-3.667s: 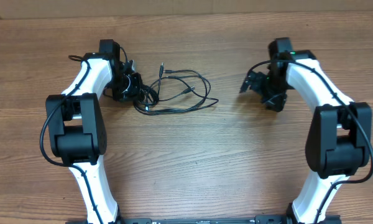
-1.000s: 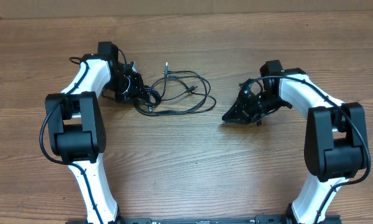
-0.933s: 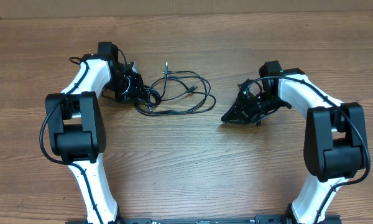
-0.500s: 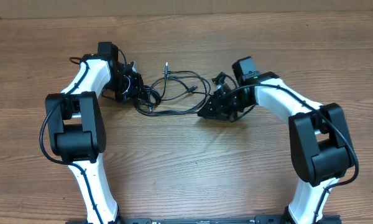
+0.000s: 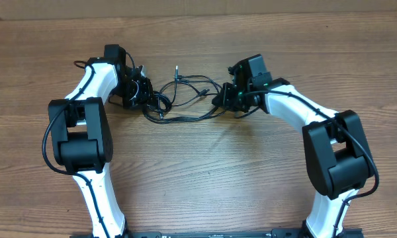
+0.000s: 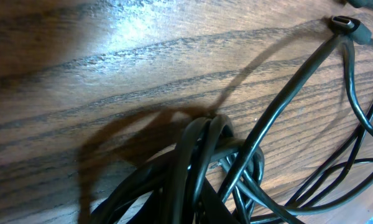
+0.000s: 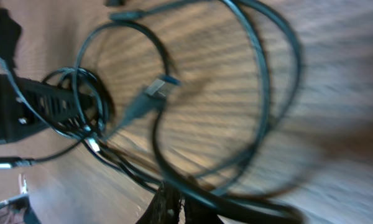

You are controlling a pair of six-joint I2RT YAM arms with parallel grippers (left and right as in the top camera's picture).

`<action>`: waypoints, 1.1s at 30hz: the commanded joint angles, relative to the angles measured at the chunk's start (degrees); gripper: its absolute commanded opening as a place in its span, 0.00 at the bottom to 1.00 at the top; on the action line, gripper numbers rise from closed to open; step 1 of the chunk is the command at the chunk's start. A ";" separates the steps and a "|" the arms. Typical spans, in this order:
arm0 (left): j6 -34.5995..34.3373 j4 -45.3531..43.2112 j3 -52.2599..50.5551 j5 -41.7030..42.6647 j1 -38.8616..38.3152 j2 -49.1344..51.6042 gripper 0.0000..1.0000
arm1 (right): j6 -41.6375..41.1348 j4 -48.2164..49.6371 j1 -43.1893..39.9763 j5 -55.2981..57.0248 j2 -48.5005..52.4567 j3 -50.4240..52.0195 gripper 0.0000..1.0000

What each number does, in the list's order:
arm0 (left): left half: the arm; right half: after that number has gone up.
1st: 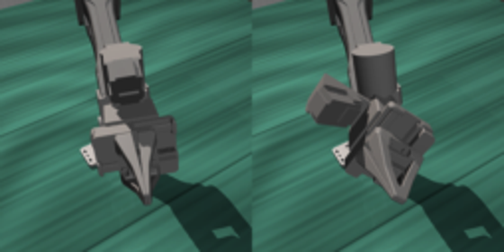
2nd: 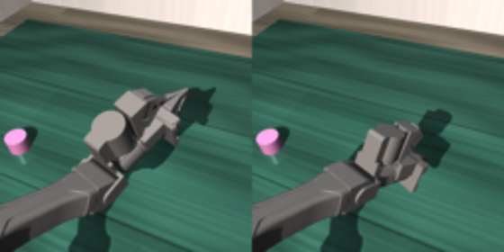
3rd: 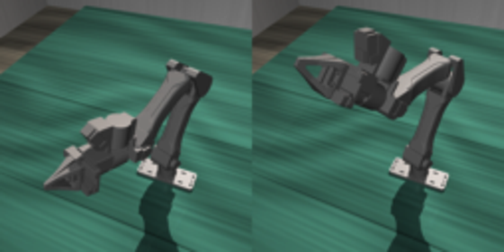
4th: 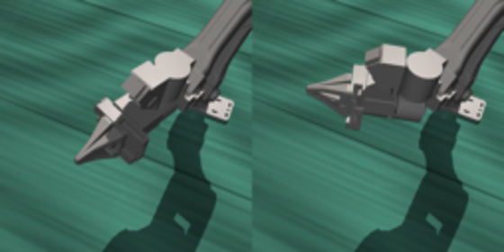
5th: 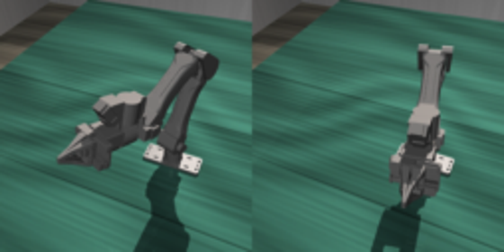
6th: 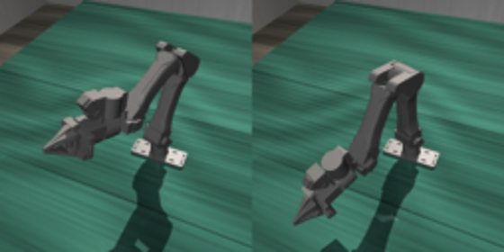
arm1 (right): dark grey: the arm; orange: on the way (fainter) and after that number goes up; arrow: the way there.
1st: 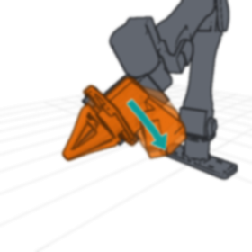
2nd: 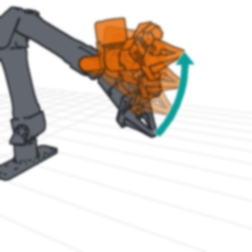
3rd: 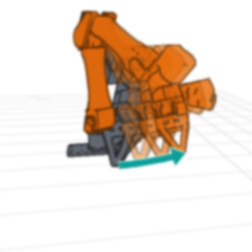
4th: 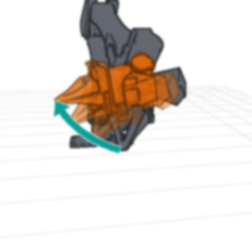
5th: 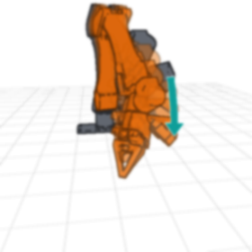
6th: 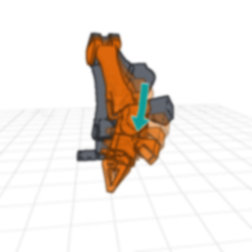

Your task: Untangle cables

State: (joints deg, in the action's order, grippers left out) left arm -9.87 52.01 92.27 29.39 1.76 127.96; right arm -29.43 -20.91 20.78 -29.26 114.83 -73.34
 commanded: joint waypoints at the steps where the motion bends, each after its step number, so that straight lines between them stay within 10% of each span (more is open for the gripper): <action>1: 1.09 -0.02 -0.50 0.48 0.20 1.33 0.12 | -4.74 2.29 1.03 5.14 0.17 0.31 0.04; 21: 1.11 -0.15 -0.50 0.48 0.20 1.33 0.12 | -9.68 13.07 0.59 6.71 8.85 0.33 0.04; 33: 1.11 -0.22 -0.50 0.48 0.20 1.33 0.12 | -15.89 -3.10 -9.55 7.13 8.85 0.33 0.04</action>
State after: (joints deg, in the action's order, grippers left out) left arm -9.87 51.83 92.27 29.39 1.76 127.96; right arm -44.38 -19.20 15.51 -27.64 122.30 -74.78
